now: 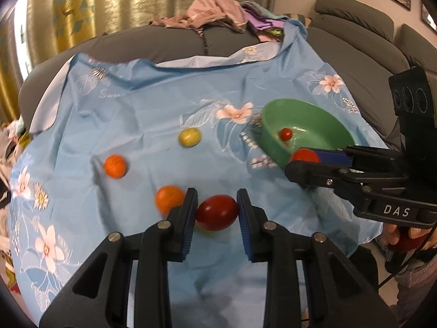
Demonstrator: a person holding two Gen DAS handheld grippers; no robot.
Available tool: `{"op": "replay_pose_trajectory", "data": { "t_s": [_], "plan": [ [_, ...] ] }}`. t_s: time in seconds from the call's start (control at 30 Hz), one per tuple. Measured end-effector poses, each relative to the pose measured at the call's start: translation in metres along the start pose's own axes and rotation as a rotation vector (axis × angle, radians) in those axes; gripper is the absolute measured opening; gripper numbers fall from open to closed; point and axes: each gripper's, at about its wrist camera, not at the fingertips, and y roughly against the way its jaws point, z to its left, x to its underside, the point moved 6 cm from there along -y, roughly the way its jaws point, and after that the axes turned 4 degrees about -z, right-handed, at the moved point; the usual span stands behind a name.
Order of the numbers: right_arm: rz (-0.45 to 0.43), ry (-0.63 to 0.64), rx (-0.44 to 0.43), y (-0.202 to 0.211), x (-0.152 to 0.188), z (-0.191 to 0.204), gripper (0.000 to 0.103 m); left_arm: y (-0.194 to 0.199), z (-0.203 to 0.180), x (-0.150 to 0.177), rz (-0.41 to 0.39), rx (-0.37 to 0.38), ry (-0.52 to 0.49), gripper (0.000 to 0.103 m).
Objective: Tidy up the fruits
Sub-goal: 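Carry both cherry tomatoes over the green bowl and open both tools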
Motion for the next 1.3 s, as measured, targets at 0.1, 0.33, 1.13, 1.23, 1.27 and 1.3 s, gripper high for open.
{"op": "replay_pose_trajectory", "data": {
  "t_s": [0.1,0.33,1.13,1.23,1.27,1.3],
  "plan": [
    [-0.024,-0.023,0.014,0.008,-0.002,-0.012,0.033,-0.005,-0.014,-0.011,-0.008,0.016,-0.024,0.029],
    [-0.07,-0.075,0.069,0.028,-0.004,-0.048,0.033,-0.025,-0.051,-0.033,-0.013,0.063,-0.096,0.029],
    [-0.054,-0.148,0.37,0.043,0.016,-0.144,0.033,-0.123,-0.116,-0.052,0.101,0.105,-0.217,0.038],
    [-0.043,-0.156,0.379,0.04,0.017,-0.147,0.033,-0.123,-0.11,-0.052,0.101,0.078,-0.206,0.075],
    [-0.043,-0.158,0.387,0.041,0.017,-0.147,0.033,-0.122,-0.107,-0.051,0.101,0.072,-0.202,0.076],
    [-0.044,-0.159,0.387,0.042,0.016,-0.147,0.033,-0.121,-0.105,-0.05,0.102,0.068,-0.198,0.077]
  ]
}}
